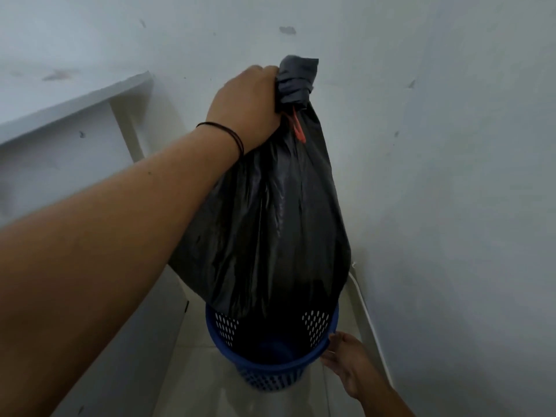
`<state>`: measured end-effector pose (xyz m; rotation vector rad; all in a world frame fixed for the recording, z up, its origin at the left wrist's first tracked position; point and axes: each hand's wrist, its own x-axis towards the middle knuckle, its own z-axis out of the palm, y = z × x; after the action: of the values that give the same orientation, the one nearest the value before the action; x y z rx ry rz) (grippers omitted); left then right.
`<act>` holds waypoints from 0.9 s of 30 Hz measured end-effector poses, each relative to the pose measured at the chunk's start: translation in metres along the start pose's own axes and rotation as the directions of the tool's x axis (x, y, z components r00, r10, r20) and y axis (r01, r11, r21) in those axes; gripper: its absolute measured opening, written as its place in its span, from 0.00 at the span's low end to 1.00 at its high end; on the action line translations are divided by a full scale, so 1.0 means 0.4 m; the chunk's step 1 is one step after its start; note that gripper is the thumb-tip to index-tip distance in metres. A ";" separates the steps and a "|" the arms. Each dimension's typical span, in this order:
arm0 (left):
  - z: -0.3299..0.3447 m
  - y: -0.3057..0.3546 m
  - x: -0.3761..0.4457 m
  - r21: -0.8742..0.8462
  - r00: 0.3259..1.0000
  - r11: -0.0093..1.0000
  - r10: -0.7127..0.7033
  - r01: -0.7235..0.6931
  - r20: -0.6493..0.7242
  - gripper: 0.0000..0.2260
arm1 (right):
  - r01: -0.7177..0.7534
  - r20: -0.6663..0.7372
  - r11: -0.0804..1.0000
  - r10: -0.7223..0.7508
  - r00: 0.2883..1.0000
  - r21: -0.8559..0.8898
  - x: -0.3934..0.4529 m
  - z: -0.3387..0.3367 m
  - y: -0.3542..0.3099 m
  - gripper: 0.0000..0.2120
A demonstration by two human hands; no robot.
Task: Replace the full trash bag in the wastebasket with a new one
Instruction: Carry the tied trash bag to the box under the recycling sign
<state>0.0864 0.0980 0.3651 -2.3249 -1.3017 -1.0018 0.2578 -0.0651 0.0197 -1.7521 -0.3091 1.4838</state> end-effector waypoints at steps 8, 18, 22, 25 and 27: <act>-0.136 0.043 -0.031 -0.018 0.994 0.994 -0.109 0.108 -0.018 0.04 | 0.408 -0.088 0.496 -0.711 0.698 -0.767 -0.239 -0.049 -0.289 0.20; -0.322 0.101 -0.201 -0.187 0.974 0.975 -0.153 0.120 -0.170 0.02 | 0.188 0.054 0.079 -0.788 0.613 -0.979 -0.543 -0.027 -0.332 0.20; -0.325 0.109 -0.210 -0.190 0.986 0.976 -0.130 0.107 -0.109 0.01 | 0.164 0.065 0.053 -0.769 0.636 -0.985 -0.579 -0.024 -0.394 0.19; -0.325 0.101 -0.193 -0.182 0.988 0.972 -0.154 0.147 -0.025 0.03 | 0.113 0.045 0.055 -0.686 0.726 -0.992 -0.604 -0.031 -0.461 0.19; -0.341 0.103 -0.168 -0.190 0.985 0.967 -0.166 0.171 0.044 0.07 | 0.112 0.046 0.071 -0.610 0.791 -0.991 -0.630 -0.041 -0.506 0.19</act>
<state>0.0387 -0.0422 0.4188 -2.4077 -1.4956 -1.2017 0.2628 -0.1019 0.3412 -2.5632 -1.7232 0.3011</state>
